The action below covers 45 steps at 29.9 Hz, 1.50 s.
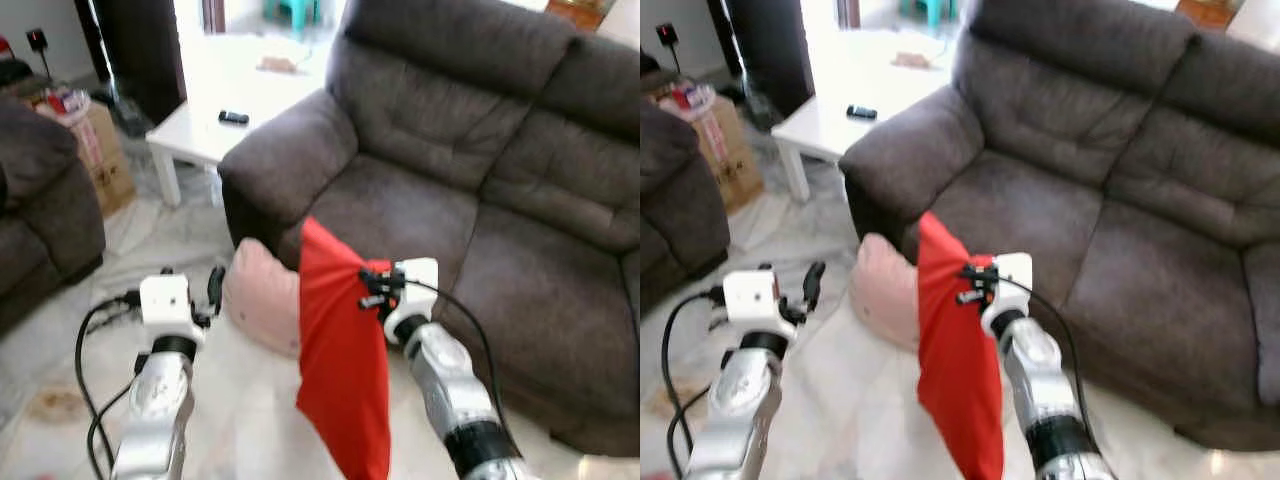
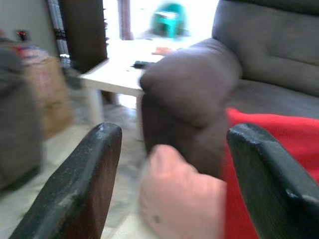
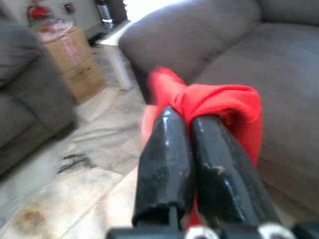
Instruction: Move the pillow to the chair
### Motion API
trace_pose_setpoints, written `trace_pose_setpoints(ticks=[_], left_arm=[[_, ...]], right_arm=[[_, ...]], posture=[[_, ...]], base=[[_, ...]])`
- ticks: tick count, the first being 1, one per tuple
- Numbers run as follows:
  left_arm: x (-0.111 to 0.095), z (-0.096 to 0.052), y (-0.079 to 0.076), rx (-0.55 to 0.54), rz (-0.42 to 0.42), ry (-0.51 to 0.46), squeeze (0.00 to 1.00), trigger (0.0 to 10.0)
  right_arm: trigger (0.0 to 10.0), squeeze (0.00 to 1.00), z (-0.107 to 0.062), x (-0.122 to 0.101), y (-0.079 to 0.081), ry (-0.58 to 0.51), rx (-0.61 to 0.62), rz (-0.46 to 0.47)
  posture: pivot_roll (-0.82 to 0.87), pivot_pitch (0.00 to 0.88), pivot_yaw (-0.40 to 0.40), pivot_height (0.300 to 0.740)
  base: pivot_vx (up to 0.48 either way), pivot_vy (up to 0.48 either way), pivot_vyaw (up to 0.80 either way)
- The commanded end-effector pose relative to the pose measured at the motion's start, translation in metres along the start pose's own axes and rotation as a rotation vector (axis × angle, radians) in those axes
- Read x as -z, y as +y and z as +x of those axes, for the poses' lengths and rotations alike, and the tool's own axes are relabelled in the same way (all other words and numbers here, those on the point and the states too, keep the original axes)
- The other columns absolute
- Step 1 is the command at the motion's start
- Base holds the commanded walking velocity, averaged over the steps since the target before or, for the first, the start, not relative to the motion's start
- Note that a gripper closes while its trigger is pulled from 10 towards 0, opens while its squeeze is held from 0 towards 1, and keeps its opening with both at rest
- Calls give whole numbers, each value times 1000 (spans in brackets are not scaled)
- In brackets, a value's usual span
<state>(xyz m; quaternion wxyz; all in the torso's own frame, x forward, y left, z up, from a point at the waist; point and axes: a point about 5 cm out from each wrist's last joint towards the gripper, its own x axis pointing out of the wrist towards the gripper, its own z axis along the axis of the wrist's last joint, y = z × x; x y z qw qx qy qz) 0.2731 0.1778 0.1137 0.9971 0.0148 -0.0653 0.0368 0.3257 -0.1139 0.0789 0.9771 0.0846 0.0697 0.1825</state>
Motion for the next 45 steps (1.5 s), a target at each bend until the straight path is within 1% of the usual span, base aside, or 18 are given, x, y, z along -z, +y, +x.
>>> trace_pose_setpoints(ticks=[1,5,8,31,35,40,42,45], left_arm=[[-2,0,-5,19,-4,-9,0,10000],[-2,0,-5,19,-4,-9,0,10000],[-2,0,-5,19,-4,-9,0,10000],[-1,-1,-4,28,1,1,0,10000],[-2,0,-5,35,2,-9,0,10000],[-2,0,-4,43,6,-9,0,10000],[-2,-1,-2,34,-9,-7,0,10000],[-3,-1,0,42,-3,-7,0,10000]], right_arm=[[10000,0,4,-26,-4,-112,10,-27],[10000,0,4,-26,-5,-112,14,-28],[10000,0,4,-24,-6,-99,29,-27],[10000,0,3,-24,-10,-108,57,-13],[10000,0,3,-24,-11,-111,61,-16],[10000,0,2,-26,-12,-128,60,-15],[10000,0,2,-28,-12,-140,50,-5],[10000,0,2,-30,-12,-142,29,-20]], posture=[[148,67,-130,740],[149,67,-130,740],[150,68,-129,740],[148,68,-114,740],[148,67,-114,740],[146,65,-115,740],[147,65,-115,740],[146,60,-115,740]], base=[[0,0,-800],[0,163,-669],[0,326,0],[0,315,-784],[0,67,-788],[0,0,0],[0,0,0],[0,0,0]])
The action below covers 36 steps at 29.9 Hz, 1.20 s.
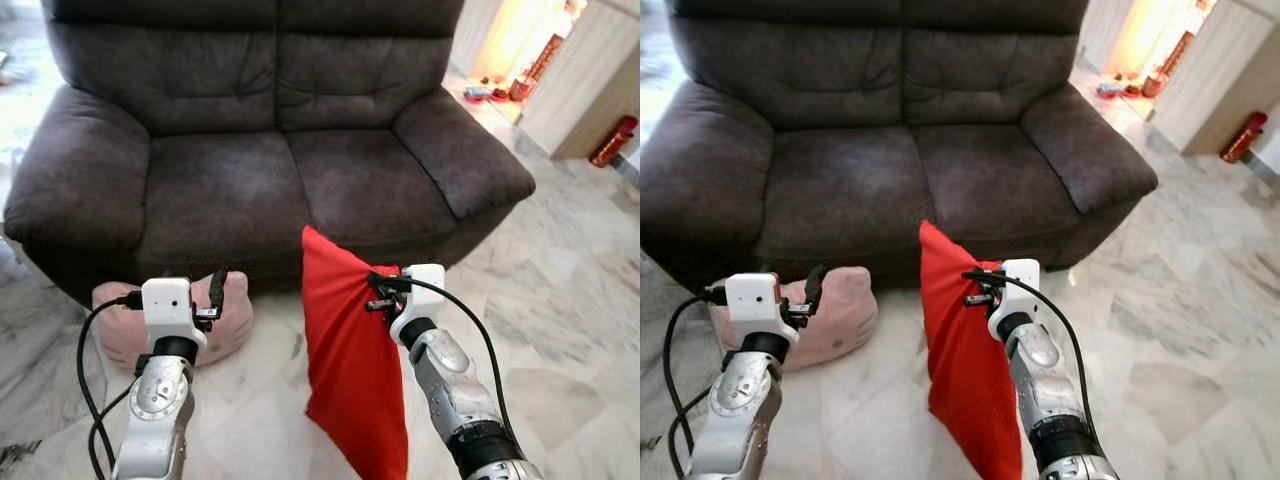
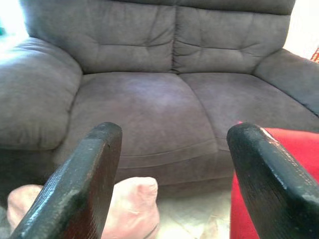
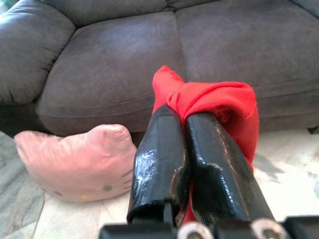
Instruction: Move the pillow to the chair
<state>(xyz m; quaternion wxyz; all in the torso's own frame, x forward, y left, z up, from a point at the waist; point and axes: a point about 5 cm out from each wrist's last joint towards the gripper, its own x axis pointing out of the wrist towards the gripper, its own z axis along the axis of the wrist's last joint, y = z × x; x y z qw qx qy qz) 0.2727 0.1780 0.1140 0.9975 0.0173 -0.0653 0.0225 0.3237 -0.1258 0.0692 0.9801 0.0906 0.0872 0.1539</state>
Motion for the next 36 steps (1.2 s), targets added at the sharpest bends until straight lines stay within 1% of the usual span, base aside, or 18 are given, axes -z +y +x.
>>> trace_pose_setpoints(ticks=[1,4,7,10,11,13,17,18,20,21,22,24,26,27,30,33,34,36], left_arm=[[-2,0,2,14,-9,-2,0,10000],[-2,-1,10,22,-16,21,0,10000],[-2,-5,15,91,10,54,0,10000],[-1,-9,19,144,10,87,0,10000],[-1,-9,19,144,10,87,0,10000],[-1,-13,20,229,12,135,0,10000],[-5,-17,19,322,-20,164,0,10000],[-7,-17,18,358,-12,169,0,10000],[-10,-17,18,389,-1,171,0,10000],[-14,-18,17,429,30,178,0,10000],[-14,-18,17,429,30,178,0,10000],[-20,-20,15,510,52,186,0,10000],[-21,-21,16,525,64,192,0,10000],[-23,-25,18,565,82,214,0,10000],[-23,-31,19,618,93,247,0,10000],[-20,-45,20,738,133,325,0,10000],[-15,-56,21,824,154,400,0,10000],[-13,-65,21,878,174,444,0,10000]], right_arm=[[10000,0,5,-40,2,-174,-53,-41],[10000,0,4,-42,3,-175,-123,-74],[10000,0,0,-43,1,-153,-202,-106],[10000,0,-3,-42,-1,-125,-270,-150],[10000,0,-3,-42,-1,-125,-270,-150],[10000,0,-9,-41,1,-100,-374,-183],[10000,0,-18,-38,6,-59,-510,-212],[10000,0,-21,-36,8,-40,-551,-221],[10000,0,-24,-34,10,-24,-592,-232],[10000,0,-28,-31,12,-4,-635,-237],[10000,0,-28,-31,12,-4,-635,-237],[10000,0,-34,-29,15,13,-704,-222],[10000,0,-37,-29,16,20,-729,-213],[10000,0,-43,-31,17,32,-782,-200],[10000,0,-48,-32,17,46,-826,-190],[10000,0,-50,-34,15,55,-839,-196],[10000,0,-51,-35,14,60,-851,-196],[10000,0,-52,-36,14,61,-864,-193]], posture=[[146,57,-115,740],[145,50,-114,740],[151,39,-114,740],[152,32,-113,740],[152,32,-113,740],[155,27,-111,740],[156,28,-110,740],[157,30,-111,740],[159,36,-111,740],[161,41,-110,740],[161,41,-110,740],[162,48,-110,740],[162,49,-109,740],[160,53,-109,740],[156,56,-108,740],[157,63,-112,740],[161,66,-113,740],[161,66,-113,740]], base=[[0,0,0],[0,0,0],[0,0,0],[0,0,0],[0,0,0],[0,0,0],[0,0,0],[0,0,0],[0,0,0],[0,0,0],[0,0,0],[0,0,0],[0,0,0],[0,0,0],[0,0,0],[0,0,0],[0,0,0],[0,0,0]])
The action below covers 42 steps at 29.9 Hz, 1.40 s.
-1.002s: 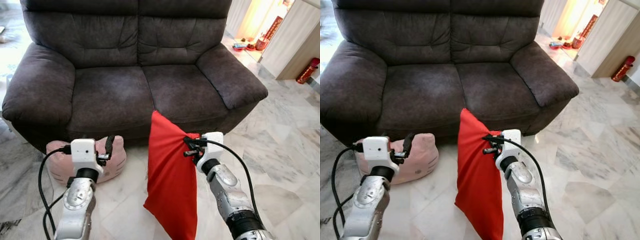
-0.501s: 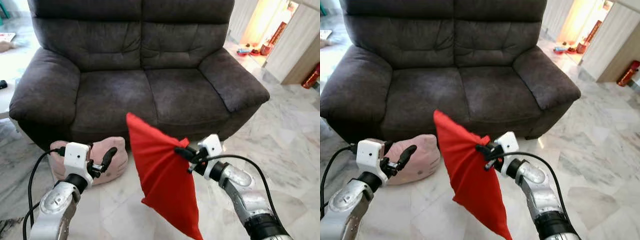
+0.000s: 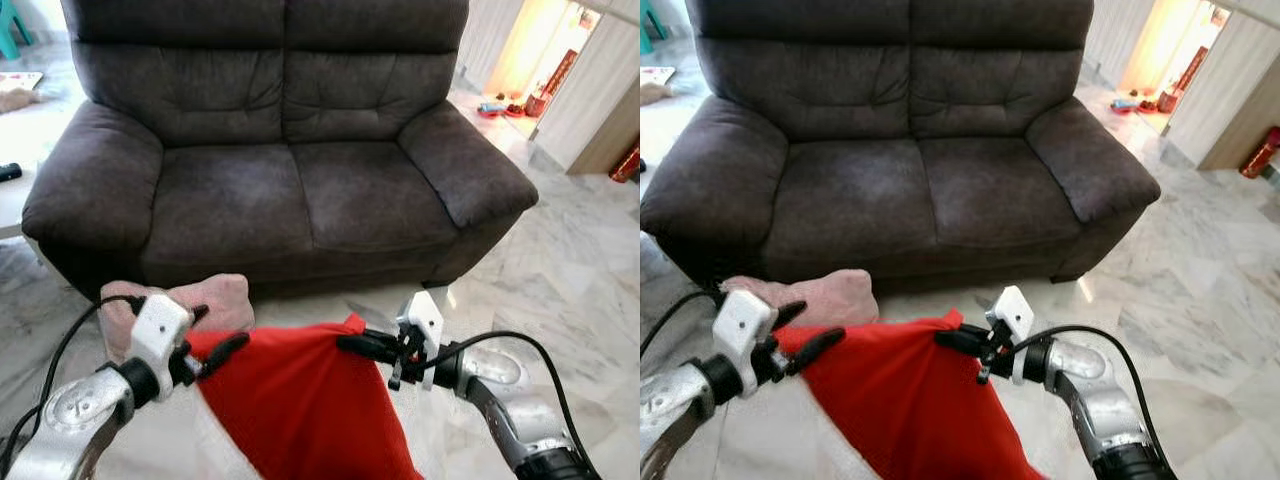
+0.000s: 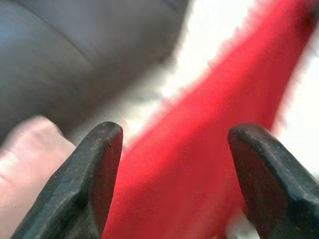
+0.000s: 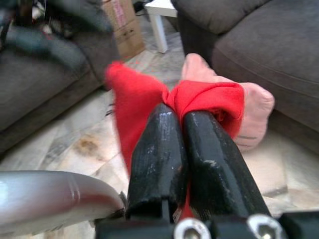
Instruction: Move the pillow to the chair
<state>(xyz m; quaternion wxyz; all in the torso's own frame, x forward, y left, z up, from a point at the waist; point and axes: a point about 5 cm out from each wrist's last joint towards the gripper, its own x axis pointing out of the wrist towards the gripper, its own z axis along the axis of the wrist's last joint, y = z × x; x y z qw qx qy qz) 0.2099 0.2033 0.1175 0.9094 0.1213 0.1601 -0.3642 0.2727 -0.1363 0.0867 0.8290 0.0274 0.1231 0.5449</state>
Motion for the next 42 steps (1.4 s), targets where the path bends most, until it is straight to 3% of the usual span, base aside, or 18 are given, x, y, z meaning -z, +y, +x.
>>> trace_pose_setpoints(ticks=[1,16,17,23,32,38,39,40,41,42], left_arm=[[2,-6,-16,138,13,61,0,10000],[4,-23,-31,237,2,120,0,10000],[5,-24,-31,241,7,127,1000,10000],[12,-28,-33,266,20,182,1000,10000],[12,-24,-21,190,115,191,1000,10000],[15,-30,-20,219,158,232,1000,10000],[15,-32,-20,226,158,236,451,10000],[15,-32,-20,226,158,236,451,10000],[15,-33,-20,232,161,237,0,10000],[15,-33,-21,236,163,237,0,10000]], right_arm=[[10000,0,-2,-30,3,-101,-55,-73],[10000,0,-4,-26,4,-66,-105,-47],[10000,0,-4,-25,4,-65,-104,-46],[10000,0,-3,-27,4,-71,-111,-38],[10000,0,-5,-28,6,-66,-152,-43],[10000,0,-10,-28,16,-50,-254,-37],[10000,0,-10,-27,17,-46,-265,-37],[10000,0,-10,-27,17,-46,-265,-37],[10000,0,-11,-27,18,-43,-273,-39],[10000,0,-11,-27,18,-41,-277,-41]], posture=[[163,70,-114,740],[175,82,-124,740],[174,82,-124,740],[177,83,-125,740],[176,79,-126,740],[176,74,-126,740],[176,74,-126,740],[176,74,-126,740],[176,73,-126,740],[177,71,-126,740]], base=[[0,0,0],[0,0,0],[0,0,0],[0,0,0],[0,0,0],[0,0,0],[0,0,0],[0,0,0],[0,0,0],[0,0,0]])
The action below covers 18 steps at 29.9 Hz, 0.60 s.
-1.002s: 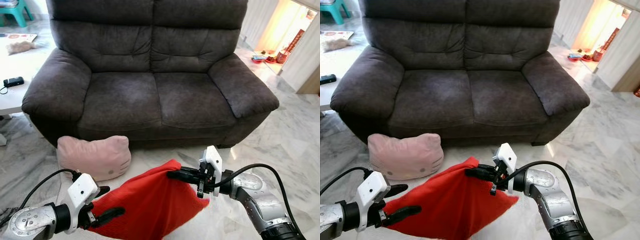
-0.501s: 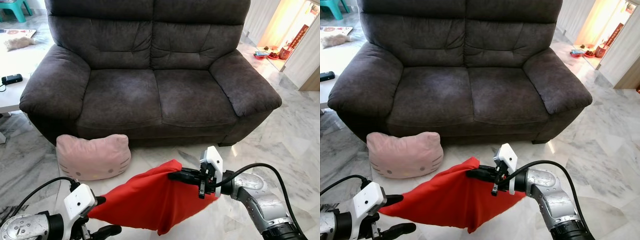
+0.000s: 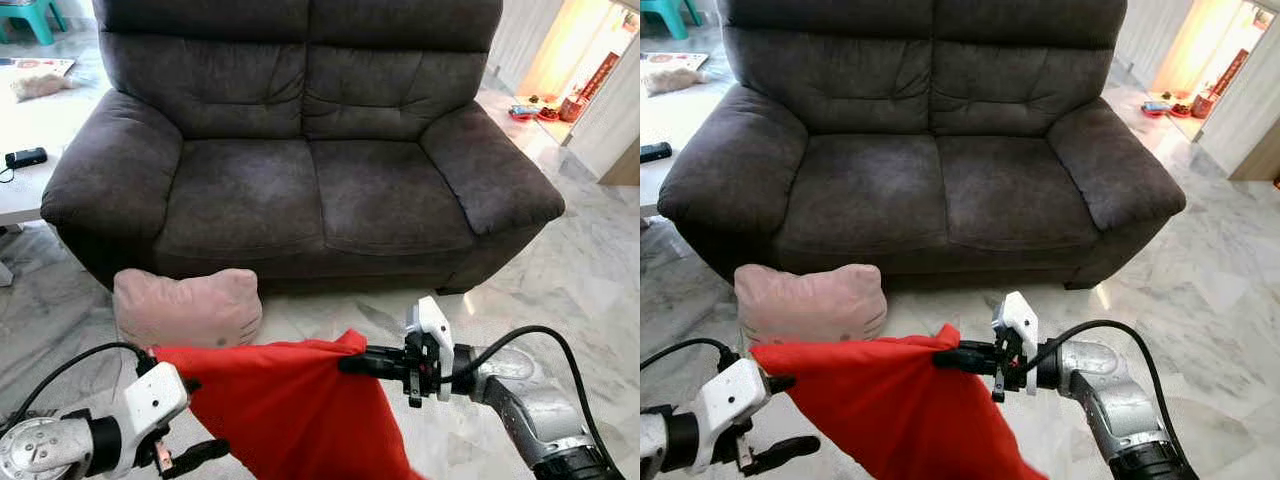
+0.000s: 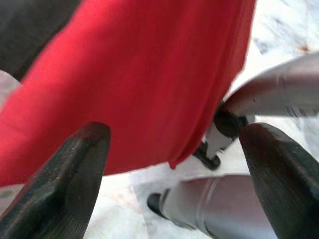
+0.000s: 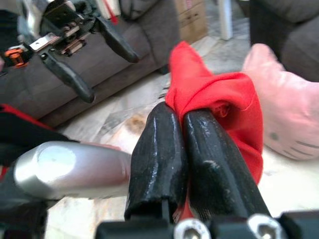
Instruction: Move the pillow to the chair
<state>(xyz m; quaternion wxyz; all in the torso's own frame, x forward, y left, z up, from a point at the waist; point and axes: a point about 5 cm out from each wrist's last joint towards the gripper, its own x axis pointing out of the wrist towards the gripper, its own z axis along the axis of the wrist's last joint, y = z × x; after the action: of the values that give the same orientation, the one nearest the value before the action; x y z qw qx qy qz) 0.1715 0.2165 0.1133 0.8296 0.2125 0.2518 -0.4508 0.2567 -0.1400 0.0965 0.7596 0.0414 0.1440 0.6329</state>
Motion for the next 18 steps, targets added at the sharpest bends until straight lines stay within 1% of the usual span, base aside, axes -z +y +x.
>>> trace_pose_setpoints(ticks=[1,5,11,16,17,18], left_arm=[[-2,-2,-1,24,13,-6,0,10000],[-2,-5,0,24,10,-10,0,10000],[-2,-7,-4,61,22,4,0,10000],[3,-9,-6,81,44,32,0,10000],[6,-11,-8,96,42,48,0,10000],[12,-13,-10,121,46,86,0,10000]], right_arm=[[10000,0,0,-21,6,-69,-70,-78],[10000,0,0,-19,9,-64,-103,-79],[10000,0,-2,-17,13,-55,-134,-81],[10000,0,-3,-17,14,-55,-147,-100],[10000,0,-3,-17,14,-51,-153,-98],[10000,0,-3,-16,15,-47,-159,-94]], posture=[[178,70,-126,740],[181,66,-127,740],[184,63,-128,740],[186,62,-129,740],[186,62,-129,740],[185,58,-128,740]], base=[[0,0,0],[0,0,0],[0,0,0],[0,0,0],[0,0,0],[0,0,0]])
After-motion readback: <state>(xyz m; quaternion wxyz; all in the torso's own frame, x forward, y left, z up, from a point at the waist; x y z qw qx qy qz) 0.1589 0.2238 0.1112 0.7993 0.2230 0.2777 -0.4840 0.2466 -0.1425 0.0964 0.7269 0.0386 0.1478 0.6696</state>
